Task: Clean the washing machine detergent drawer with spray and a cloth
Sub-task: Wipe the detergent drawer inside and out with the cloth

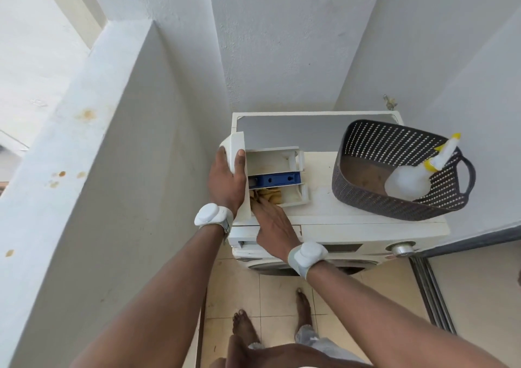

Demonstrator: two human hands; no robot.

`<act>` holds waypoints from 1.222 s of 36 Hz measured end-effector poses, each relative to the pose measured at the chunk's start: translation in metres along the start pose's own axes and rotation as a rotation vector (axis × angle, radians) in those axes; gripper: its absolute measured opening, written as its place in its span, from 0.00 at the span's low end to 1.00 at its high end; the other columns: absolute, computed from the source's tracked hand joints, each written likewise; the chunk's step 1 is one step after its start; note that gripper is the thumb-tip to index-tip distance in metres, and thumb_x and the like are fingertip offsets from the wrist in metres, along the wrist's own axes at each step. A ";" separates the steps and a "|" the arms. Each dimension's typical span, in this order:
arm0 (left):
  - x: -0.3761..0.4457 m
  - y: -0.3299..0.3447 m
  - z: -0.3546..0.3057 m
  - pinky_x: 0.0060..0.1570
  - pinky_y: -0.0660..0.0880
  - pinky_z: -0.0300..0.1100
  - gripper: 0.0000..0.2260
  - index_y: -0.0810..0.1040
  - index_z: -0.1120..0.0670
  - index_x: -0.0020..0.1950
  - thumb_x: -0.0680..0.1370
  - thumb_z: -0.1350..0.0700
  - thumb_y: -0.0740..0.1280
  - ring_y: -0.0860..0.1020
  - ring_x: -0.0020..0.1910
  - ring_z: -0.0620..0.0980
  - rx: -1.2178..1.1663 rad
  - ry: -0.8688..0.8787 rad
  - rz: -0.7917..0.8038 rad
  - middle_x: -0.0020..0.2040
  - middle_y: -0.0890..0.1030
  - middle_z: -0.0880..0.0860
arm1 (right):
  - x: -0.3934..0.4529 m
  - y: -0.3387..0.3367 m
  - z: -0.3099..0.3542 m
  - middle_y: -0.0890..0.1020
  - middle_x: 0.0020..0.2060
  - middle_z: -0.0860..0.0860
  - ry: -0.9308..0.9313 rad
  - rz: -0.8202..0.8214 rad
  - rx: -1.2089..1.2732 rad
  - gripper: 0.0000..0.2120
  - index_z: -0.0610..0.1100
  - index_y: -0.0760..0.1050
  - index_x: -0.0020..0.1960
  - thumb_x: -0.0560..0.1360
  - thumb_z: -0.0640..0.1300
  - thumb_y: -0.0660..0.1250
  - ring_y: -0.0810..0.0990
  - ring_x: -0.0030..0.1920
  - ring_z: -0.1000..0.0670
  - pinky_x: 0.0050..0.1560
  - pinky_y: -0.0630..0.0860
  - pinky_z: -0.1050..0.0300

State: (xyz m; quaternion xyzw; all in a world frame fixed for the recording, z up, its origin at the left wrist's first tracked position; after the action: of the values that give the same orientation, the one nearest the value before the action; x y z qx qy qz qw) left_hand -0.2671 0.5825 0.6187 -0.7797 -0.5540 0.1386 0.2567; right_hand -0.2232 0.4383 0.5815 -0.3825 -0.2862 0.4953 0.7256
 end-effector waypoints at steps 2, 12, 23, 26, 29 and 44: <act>0.001 0.000 0.001 0.68 0.74 0.55 0.32 0.69 0.51 0.78 0.83 0.32 0.55 0.76 0.69 0.58 0.002 0.004 0.006 0.72 0.79 0.55 | -0.002 -0.003 -0.009 0.82 0.59 0.45 -0.082 0.015 -0.191 0.35 0.42 0.75 0.68 0.61 0.31 0.74 0.79 0.59 0.43 0.61 0.76 0.47; 0.002 -0.001 -0.001 0.68 0.74 0.56 0.32 0.68 0.51 0.79 0.83 0.32 0.55 0.76 0.70 0.58 0.001 -0.005 0.013 0.73 0.78 0.54 | 0.002 -0.018 -0.026 0.84 0.43 0.45 0.003 0.054 -0.487 0.18 0.44 0.79 0.51 0.63 0.33 0.67 0.79 0.45 0.40 0.58 0.74 0.46; 0.000 0.003 -0.008 0.66 0.72 0.48 0.28 0.69 0.52 0.78 0.84 0.36 0.59 0.75 0.69 0.58 -0.009 -0.049 -0.035 0.72 0.78 0.54 | 0.002 -0.037 -0.047 0.82 0.45 0.50 0.284 0.069 -0.603 0.23 0.48 0.74 0.59 0.65 0.39 0.68 0.73 0.50 0.45 0.46 0.60 0.47; 0.000 0.003 -0.007 0.64 0.73 0.49 0.28 0.69 0.52 0.77 0.84 0.36 0.58 0.76 0.67 0.58 -0.021 -0.041 -0.044 0.70 0.79 0.54 | 0.004 -0.042 -0.046 0.81 0.45 0.51 0.336 0.090 -0.617 0.19 0.48 0.73 0.57 0.66 0.41 0.68 0.72 0.51 0.45 0.46 0.59 0.46; -0.001 0.004 -0.009 0.63 0.72 0.47 0.28 0.68 0.53 0.78 0.85 0.37 0.58 0.76 0.67 0.58 0.006 -0.037 -0.053 0.71 0.78 0.55 | 0.008 -0.047 -0.047 0.81 0.47 0.51 0.330 0.141 -0.638 0.19 0.48 0.71 0.59 0.68 0.44 0.67 0.71 0.53 0.45 0.48 0.59 0.46; 0.003 0.013 -0.005 0.57 0.73 0.49 0.29 0.69 0.50 0.76 0.83 0.33 0.54 0.78 0.61 0.59 0.091 -0.043 -0.051 0.63 0.81 0.54 | 0.024 -0.068 -0.076 0.81 0.49 0.45 0.263 0.185 -0.408 0.10 0.48 0.80 0.58 0.77 0.43 0.68 0.74 0.57 0.41 0.52 0.67 0.48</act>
State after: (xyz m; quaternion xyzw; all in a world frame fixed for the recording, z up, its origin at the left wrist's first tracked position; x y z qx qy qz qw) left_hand -0.2535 0.5808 0.6157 -0.7499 -0.5720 0.1736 0.2833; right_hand -0.1209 0.4250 0.5984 -0.6067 -0.2472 0.4374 0.6160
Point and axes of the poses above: each hand's wrist, its own x-axis towards the middle knuckle, its own y-axis out of the palm, z = x × y, the point moved 2 cm from there along x, towards the middle knuckle
